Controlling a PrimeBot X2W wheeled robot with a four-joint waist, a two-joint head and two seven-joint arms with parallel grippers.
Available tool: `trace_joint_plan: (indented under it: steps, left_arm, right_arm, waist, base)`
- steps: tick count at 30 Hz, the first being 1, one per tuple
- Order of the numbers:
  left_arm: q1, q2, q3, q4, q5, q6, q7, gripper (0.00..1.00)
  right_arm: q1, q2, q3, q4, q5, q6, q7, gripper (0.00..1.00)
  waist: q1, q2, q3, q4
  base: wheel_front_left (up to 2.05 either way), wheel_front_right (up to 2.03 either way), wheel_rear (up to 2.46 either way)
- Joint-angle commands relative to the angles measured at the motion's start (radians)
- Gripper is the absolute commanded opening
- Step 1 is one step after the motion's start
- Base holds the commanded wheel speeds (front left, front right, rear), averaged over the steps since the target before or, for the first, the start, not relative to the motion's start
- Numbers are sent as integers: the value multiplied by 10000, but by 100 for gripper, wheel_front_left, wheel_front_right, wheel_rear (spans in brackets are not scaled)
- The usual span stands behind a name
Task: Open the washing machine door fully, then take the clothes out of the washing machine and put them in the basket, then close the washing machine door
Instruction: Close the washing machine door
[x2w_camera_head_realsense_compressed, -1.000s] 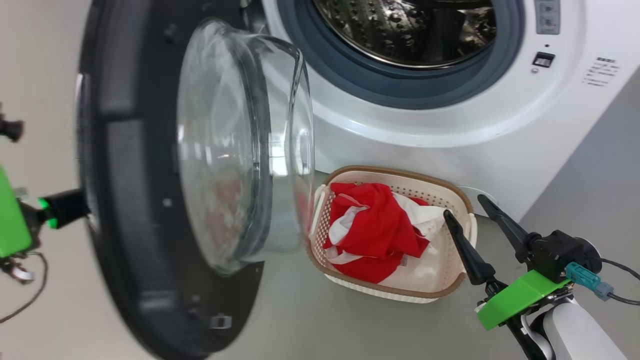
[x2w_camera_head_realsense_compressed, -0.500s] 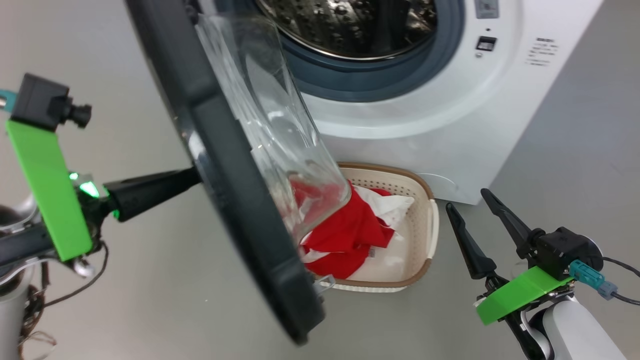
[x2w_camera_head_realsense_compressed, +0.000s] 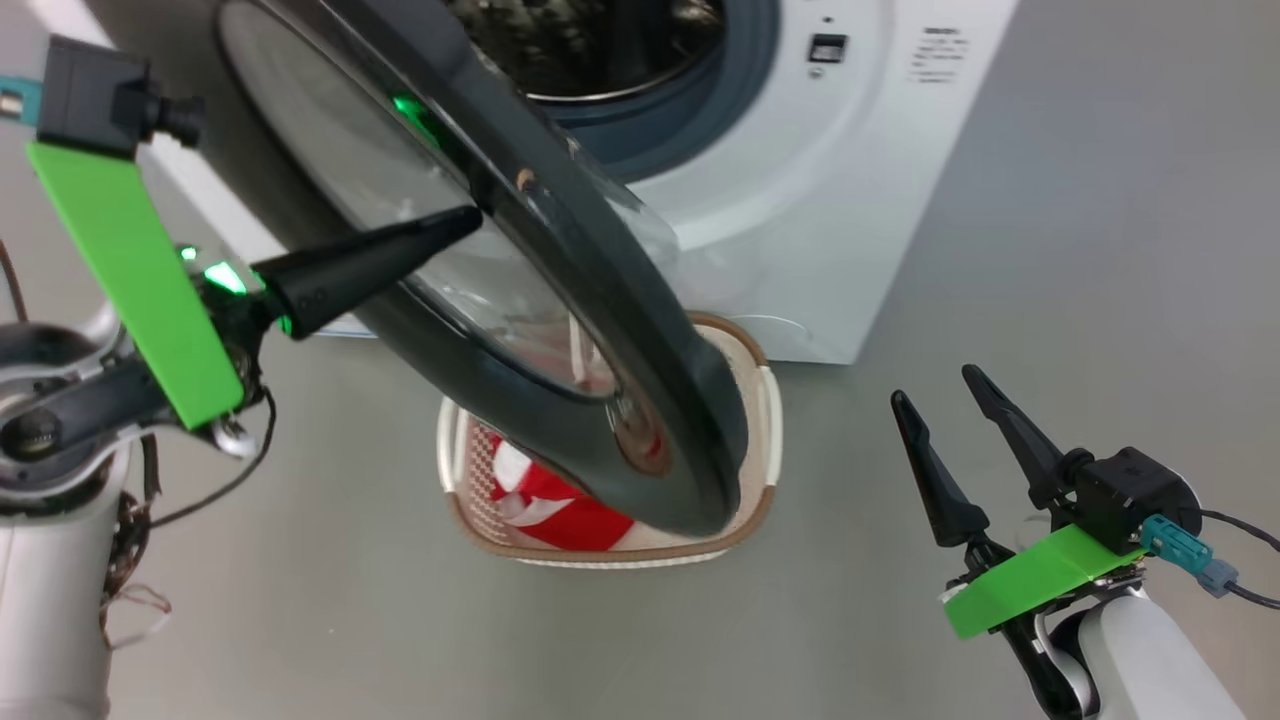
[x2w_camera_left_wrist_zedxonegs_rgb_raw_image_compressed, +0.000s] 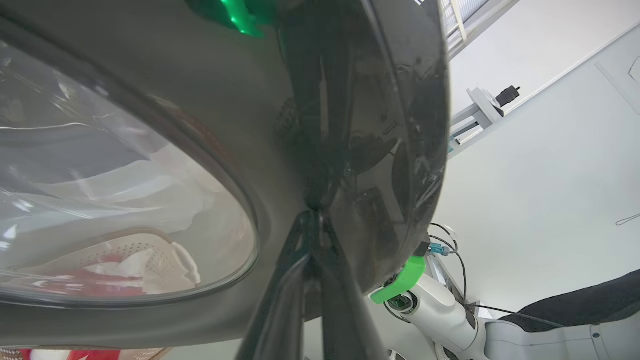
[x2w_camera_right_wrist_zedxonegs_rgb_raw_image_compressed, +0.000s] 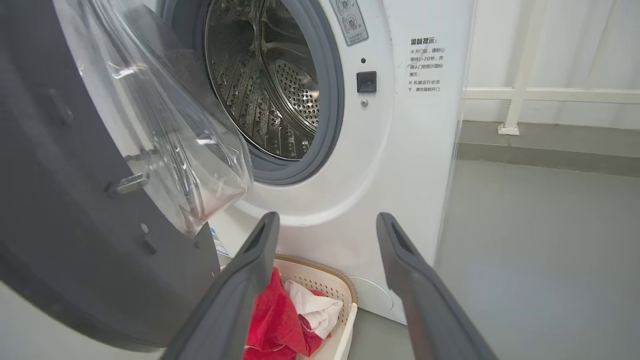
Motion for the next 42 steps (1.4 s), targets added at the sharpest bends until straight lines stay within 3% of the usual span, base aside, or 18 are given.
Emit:
trace_joint_plan:
  steps: [1,10,24,38,42]
  left_arm:
    - [-575,317,335,-80,126,-103,-165,0]
    - [-1388,317,245,802,513,-103,-1084,0]
    - [-2198,967,196,2501,894,-103,-2621,0]
    - [-2976,1484,-627,3689,843,-104,-4188,0]
    - [-2398,1736,-1053,3542,205,-104,-4536,0]
  right_arm:
    - [-182,78,138,-288,-136,16,-119,100]
    - [-380,400,18,-393,-163,16,-119,100]
    - [-420,653,-103,-444,-162,16,-119,100]
    - [-399,737,-85,-395,-173,16,-119,100]
    - [-215,677,-82,-355,-182,16,-119,100]
  waist:
    - [0,-1,231,-492]
    - [0,-1,541,-1496]
    - [0,-1,739,-2765]
    - [0,-1,649,-3215]
    - [0,-1,313,-3035]
  base:
    - [0,0,0]
    - [0,0,0]
    - [0,0,0]
    - [0,0,0]
    - [0,0,0]
